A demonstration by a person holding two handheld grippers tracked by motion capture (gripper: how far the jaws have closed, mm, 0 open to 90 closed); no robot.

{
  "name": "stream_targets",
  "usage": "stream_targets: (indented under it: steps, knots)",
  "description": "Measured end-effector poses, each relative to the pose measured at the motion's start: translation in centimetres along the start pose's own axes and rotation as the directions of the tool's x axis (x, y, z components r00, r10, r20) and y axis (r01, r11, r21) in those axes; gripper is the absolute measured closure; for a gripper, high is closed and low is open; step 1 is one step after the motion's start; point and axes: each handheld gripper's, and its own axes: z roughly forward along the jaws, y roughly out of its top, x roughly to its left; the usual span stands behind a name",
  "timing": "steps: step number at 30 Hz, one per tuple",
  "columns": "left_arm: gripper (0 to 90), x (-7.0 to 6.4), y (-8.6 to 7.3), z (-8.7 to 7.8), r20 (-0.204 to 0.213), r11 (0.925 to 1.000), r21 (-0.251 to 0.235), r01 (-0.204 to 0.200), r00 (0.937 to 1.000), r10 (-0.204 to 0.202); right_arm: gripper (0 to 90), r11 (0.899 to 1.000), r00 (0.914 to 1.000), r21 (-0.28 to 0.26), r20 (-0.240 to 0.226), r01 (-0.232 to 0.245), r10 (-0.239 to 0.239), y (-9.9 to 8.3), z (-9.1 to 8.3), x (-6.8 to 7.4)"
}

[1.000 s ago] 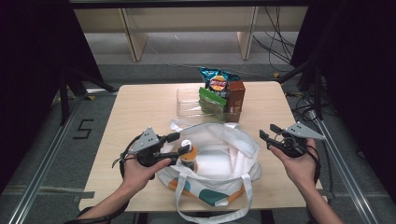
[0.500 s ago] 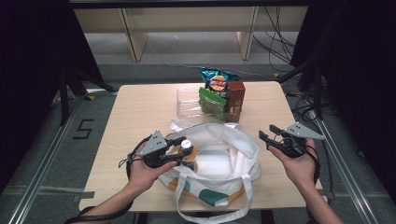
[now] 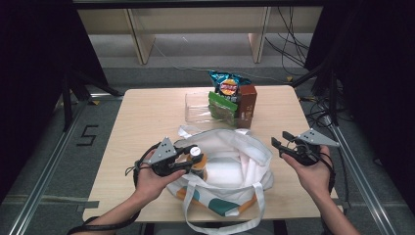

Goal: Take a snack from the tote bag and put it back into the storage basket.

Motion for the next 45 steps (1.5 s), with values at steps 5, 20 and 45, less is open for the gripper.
stream_targets:
  steps: [5,20,45]
  knots:
    - [58.3,0.1,0.2,-0.1,0.004,0.9999,-0.011,0.011,0.9999,-0.011,48.7,1.0,1.0,0.001,-0.001,-0.009,0.009,0.0,0.0,0.0]
    - [58.3,0.1,1.6,-0.6,0.017,0.9992,-0.037,0.017,0.9997,-0.017,48.8,0.999,0.999,-0.019,0.001,0.046,-0.046,0.1,0.0,-0.3]
    - [58.4,0.6,3.4,-0.9,0.013,0.9988,-0.047,0.017,0.9998,-0.017,48.8,1.0,0.9998,-0.009,0.0,0.018,-0.018,0.0,0.0,0.0]
